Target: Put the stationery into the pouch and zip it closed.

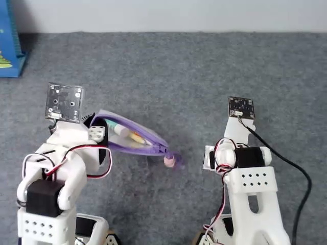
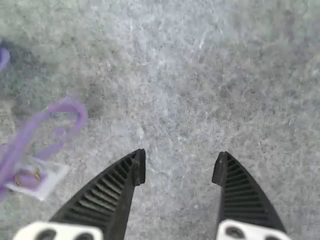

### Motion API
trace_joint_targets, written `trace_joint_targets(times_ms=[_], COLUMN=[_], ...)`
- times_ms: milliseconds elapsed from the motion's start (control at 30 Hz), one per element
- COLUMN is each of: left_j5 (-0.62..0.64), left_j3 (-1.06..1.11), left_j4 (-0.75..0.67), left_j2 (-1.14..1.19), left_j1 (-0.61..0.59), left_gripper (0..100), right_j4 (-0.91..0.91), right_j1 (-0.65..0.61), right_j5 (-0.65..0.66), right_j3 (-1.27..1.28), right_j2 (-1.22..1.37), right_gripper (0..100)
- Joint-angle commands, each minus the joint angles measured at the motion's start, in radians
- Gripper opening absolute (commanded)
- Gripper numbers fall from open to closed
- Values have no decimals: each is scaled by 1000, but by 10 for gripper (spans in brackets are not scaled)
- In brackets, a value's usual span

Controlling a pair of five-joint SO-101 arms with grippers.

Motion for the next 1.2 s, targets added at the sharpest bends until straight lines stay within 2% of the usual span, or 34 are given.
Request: trace_joint_targets(times_ms=[0, 133, 267, 400, 600, 800, 1000, 1167], left_j5=[35, 51, 74, 80, 80, 91, 87, 87], left_j3=[-13, -8, -1, 27, 54, 54, 54, 56], left_j4=[-63, -86, -87, -104, -137, -132, -130, -130], left_j2=[0, 0, 0, 0, 0, -2, -2, -2], left_j1=[-20, -64, -72, -72, -74, -74, -74, -130], left_gripper=[12, 12, 12, 12, 12, 12, 12, 12], right_j4=[13, 139, 255, 295, 423, 430, 432, 410], right_j1=[-8, -54, -168, -286, -415, -441, -605, -700], right_j5=[44, 58, 52, 51, 54, 61, 55, 55], right_j3=[-75, -192, -311, -358, -459, -485, -428, -387], right_j2=[-1, -1, -1, -1, -1, -91, -254, -272], right_gripper=[212, 212, 212, 212, 212, 211, 204, 138])
